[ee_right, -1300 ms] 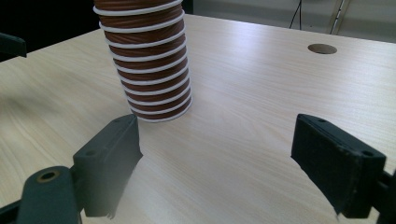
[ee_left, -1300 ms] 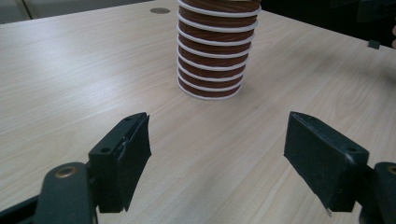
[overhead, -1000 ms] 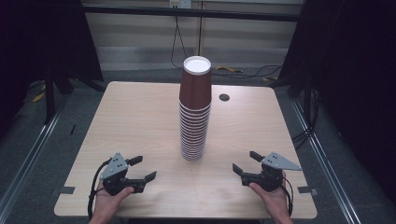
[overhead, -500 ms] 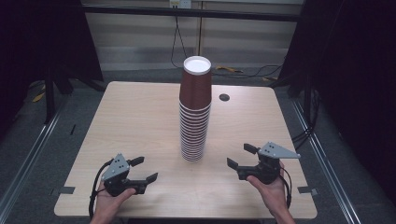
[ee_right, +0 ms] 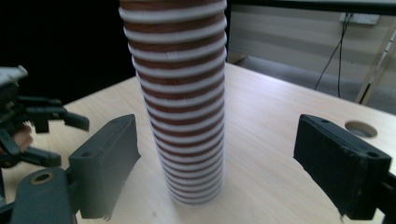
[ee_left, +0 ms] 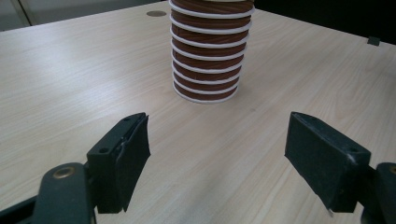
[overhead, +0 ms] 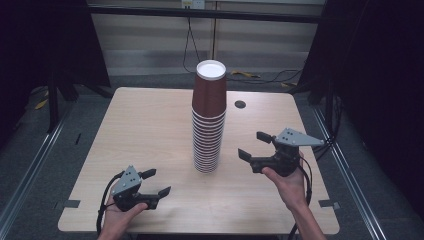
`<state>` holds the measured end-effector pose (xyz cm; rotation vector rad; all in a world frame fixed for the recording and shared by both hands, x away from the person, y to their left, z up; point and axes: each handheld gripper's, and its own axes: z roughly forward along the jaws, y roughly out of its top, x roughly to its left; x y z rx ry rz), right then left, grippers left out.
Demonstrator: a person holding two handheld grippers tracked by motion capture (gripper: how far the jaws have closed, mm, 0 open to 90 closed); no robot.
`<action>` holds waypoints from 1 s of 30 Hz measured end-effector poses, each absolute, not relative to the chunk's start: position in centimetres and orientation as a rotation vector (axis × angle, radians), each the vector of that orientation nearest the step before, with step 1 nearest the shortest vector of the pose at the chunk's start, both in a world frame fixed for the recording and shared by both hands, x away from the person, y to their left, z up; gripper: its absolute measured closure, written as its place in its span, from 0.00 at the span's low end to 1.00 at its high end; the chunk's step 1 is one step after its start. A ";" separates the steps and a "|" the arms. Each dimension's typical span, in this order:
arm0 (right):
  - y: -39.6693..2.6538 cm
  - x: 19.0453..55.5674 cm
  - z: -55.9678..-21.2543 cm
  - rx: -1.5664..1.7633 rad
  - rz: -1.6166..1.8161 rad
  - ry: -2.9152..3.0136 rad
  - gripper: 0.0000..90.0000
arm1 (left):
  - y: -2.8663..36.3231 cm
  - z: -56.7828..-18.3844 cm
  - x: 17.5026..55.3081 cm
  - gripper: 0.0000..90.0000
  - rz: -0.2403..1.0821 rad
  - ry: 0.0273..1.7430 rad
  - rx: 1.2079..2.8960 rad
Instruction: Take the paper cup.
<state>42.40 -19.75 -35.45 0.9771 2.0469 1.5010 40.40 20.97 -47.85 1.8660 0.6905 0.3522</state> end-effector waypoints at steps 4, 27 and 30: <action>-19.3 43.1 -33.7 0.948 1.524 2.054 0.15 | 21.3 -47.8 40.6 0.24 0.371 0.702 1.869; -15.7 45.7 -26.0 0.772 1.603 2.082 0.15 | 21.4 -48.0 40.5 0.24 0.365 0.711 1.862; -15.2 46.0 -24.9 0.752 1.615 2.079 0.15 | 21.5 -48.0 40.5 0.24 0.364 0.715 1.858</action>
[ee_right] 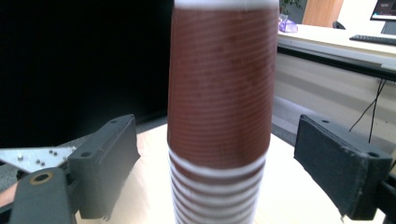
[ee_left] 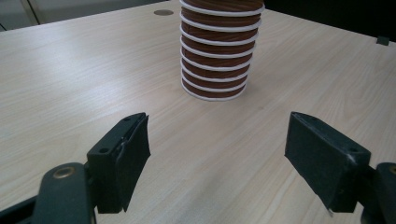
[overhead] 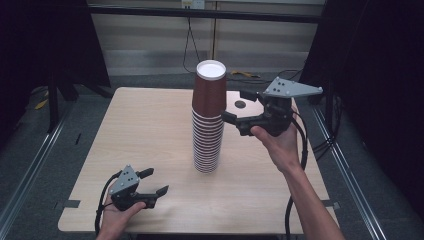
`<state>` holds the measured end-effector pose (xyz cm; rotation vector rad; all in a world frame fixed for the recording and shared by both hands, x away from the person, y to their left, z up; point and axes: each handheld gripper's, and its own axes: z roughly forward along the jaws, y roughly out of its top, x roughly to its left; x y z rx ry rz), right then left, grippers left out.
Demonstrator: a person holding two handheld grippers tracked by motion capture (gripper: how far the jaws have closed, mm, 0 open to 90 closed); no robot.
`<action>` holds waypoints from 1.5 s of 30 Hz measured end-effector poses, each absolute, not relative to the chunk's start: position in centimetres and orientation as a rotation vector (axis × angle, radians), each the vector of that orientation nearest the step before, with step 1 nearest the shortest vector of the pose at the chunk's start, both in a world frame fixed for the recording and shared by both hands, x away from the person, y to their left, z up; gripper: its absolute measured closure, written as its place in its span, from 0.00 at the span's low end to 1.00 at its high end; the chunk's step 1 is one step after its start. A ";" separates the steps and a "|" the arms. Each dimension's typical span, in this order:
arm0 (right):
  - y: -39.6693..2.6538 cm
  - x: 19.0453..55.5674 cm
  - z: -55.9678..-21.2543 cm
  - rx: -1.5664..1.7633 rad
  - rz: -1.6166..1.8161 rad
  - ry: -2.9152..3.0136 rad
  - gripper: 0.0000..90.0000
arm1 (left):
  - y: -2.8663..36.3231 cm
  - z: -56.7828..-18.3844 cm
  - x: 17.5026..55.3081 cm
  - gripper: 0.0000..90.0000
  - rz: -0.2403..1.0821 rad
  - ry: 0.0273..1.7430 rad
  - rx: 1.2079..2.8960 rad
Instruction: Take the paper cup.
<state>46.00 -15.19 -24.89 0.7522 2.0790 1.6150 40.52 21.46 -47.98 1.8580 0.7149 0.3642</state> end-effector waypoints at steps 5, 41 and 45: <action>-14.0 46.7 -23.6 0.739 1.586 2.079 0.15 | 21.6 -47.9 40.4 0.24 0.372 0.701 1.861; -9.9 51.9 -21.7 0.777 1.572 2.167 0.24 | 22.1 -48.0 40.1 0.24 0.376 0.716 1.869; -9.9 51.8 -21.5 0.774 1.582 2.149 0.24 | 22.0 -48.1 40.2 0.24 0.370 0.714 1.867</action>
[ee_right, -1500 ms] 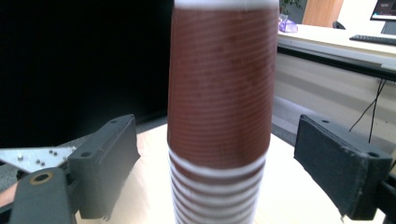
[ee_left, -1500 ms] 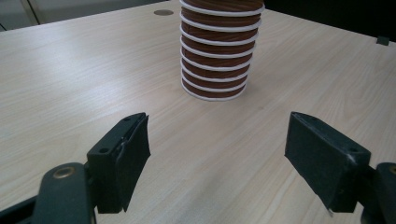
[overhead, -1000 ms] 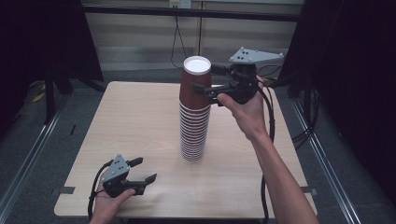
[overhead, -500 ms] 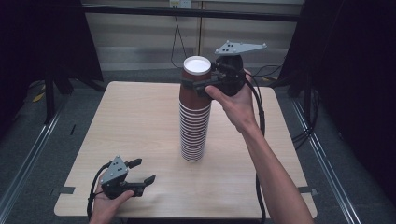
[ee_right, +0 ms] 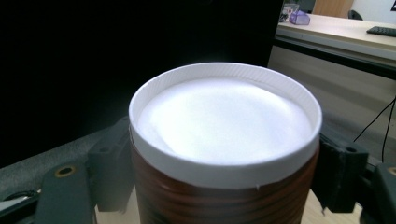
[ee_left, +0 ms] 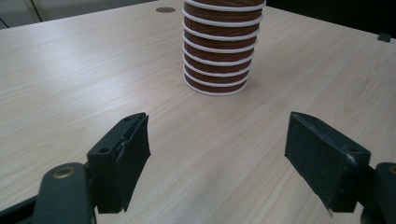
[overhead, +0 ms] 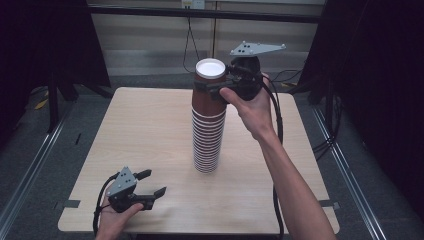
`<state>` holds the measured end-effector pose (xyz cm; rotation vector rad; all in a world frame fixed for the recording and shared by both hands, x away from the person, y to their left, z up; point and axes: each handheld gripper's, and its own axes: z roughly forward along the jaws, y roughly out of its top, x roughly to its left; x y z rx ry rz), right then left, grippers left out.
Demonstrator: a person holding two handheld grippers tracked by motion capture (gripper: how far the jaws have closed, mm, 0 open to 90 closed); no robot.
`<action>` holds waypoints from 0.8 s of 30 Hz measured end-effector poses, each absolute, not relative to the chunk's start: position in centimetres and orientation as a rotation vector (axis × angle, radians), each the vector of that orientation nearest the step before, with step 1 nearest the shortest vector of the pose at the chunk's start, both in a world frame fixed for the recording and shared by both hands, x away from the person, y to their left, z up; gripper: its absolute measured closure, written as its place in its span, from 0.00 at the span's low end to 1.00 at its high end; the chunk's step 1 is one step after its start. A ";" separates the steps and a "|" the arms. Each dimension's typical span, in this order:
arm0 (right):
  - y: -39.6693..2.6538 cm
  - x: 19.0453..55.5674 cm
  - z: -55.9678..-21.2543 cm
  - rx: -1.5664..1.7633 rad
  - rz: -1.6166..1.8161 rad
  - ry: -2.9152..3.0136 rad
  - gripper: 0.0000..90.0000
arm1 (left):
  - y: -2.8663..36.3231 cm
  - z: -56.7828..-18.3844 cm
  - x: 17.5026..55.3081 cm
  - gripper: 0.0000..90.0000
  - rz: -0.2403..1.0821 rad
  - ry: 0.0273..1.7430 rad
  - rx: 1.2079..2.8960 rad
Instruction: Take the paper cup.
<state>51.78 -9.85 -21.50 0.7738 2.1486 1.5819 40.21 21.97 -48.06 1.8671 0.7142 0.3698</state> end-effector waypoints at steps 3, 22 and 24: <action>-9.8 51.7 -21.2 0.773 1.601 2.132 0.24 | 22.0 -48.1 40.3 0.24 0.370 0.714 1.872; -10.2 51.1 -19.6 0.741 1.664 2.078 0.25 | 22.1 -48.1 40.4 0.24 0.381 0.727 1.871; -10.2 51.1 -19.6 0.734 1.667 2.078 0.25 | 22.1 -48.1 40.5 0.24 0.380 0.731 1.872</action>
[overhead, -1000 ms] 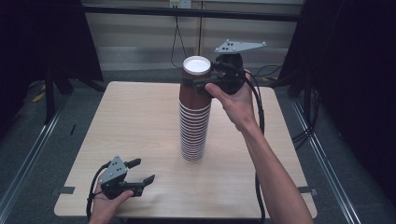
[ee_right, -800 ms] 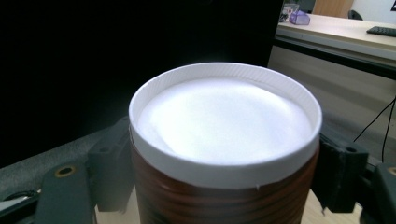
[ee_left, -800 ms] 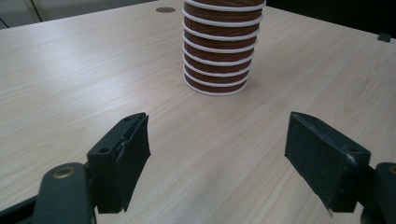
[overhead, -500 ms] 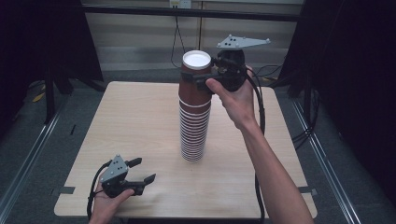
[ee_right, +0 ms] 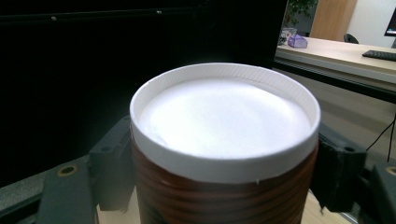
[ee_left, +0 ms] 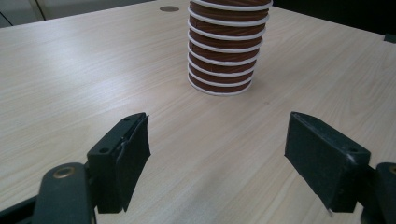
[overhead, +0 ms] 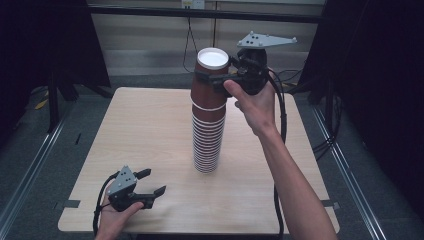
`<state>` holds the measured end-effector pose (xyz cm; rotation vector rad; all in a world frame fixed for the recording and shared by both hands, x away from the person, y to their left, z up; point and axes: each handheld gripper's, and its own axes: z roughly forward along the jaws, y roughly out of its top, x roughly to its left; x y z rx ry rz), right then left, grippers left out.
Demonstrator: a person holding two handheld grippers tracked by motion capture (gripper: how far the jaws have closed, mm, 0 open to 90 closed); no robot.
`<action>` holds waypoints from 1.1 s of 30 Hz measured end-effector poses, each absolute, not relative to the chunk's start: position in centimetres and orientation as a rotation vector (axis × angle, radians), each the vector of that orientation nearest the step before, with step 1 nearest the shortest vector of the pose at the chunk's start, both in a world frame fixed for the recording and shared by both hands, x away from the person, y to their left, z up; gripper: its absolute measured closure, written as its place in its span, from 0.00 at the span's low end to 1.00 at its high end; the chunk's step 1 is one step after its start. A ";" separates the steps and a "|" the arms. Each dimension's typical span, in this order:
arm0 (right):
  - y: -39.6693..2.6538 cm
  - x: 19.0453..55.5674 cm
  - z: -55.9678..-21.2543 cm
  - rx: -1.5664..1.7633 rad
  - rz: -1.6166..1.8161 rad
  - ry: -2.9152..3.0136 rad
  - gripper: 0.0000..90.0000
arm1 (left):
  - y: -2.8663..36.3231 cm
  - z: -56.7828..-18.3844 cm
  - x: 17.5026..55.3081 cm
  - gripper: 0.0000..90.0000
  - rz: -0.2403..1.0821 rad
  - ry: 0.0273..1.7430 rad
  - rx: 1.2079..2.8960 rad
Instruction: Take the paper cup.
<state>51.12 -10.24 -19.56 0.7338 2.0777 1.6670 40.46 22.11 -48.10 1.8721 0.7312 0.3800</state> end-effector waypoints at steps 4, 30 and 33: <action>-10.4 51.0 -19.3 0.729 1.690 2.051 0.25 | 22.1 -48.1 40.5 0.24 0.379 0.734 1.870; -11.3 49.8 -17.7 0.687 1.824 1.896 0.26 | 22.0 -48.2 40.5 0.24 0.383 0.730 1.877; -11.6 49.6 -17.5 0.684 1.843 1.879 0.26 | 22.0 -48.2 40.5 0.24 0.374 0.737 1.875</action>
